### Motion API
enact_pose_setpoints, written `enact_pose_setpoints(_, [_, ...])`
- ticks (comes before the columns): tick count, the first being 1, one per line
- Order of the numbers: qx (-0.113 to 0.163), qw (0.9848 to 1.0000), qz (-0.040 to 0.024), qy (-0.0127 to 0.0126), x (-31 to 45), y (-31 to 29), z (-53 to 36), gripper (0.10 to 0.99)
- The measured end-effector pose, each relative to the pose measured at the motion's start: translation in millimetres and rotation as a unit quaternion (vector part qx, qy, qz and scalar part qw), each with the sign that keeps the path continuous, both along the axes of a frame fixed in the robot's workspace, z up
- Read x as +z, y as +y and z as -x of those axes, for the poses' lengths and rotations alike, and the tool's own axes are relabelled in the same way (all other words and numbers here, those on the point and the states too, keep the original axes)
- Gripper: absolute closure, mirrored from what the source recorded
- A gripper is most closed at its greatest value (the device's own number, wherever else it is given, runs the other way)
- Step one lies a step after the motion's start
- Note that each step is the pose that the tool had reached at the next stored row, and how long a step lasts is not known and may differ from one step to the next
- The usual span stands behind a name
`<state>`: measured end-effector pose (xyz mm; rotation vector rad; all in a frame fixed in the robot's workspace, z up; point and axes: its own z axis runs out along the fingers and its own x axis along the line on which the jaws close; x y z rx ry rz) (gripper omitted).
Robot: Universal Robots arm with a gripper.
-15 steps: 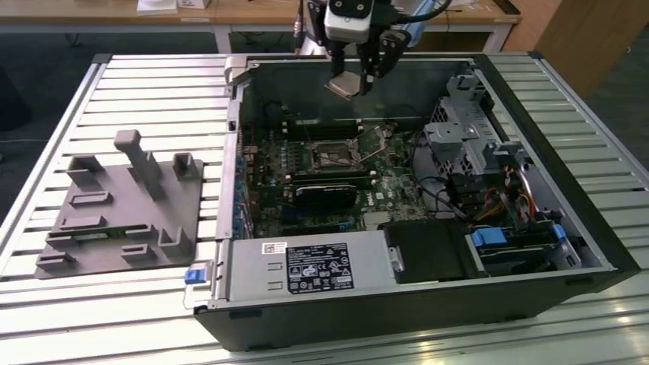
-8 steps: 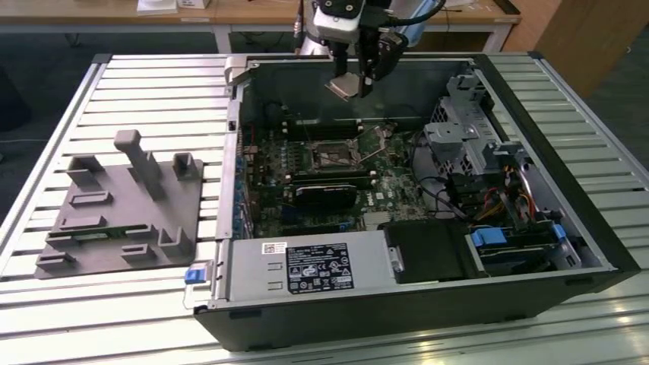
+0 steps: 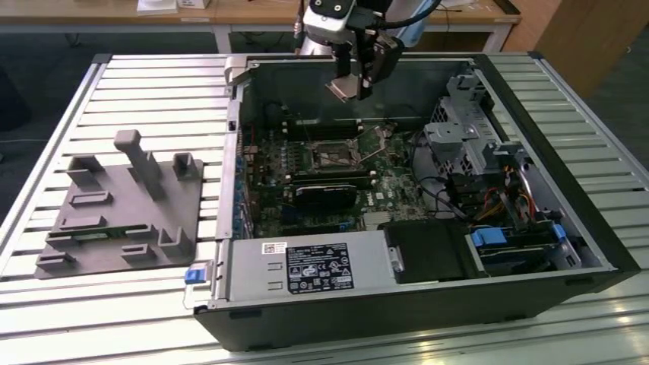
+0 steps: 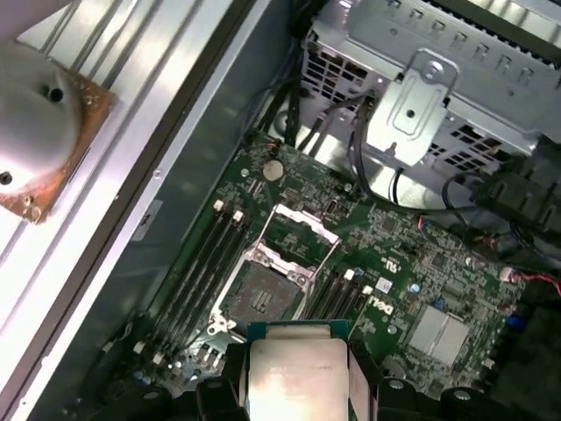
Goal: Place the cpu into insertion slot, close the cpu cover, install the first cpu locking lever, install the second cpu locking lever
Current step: 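Place the cpu into insertion slot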
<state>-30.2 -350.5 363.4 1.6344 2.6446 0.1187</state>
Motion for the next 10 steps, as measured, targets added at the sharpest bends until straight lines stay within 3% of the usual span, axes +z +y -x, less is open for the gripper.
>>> enact_pose_setpoints(5, [-0.041, 0.9992, 0.0005, 0.0, -1.1, 0.0, 0.0, 0.545])
enact_pose_setpoints(10, [-0.082, 0.9966, 0.001, 0.0, -2.2, 0.0, 0.0, 0.545])
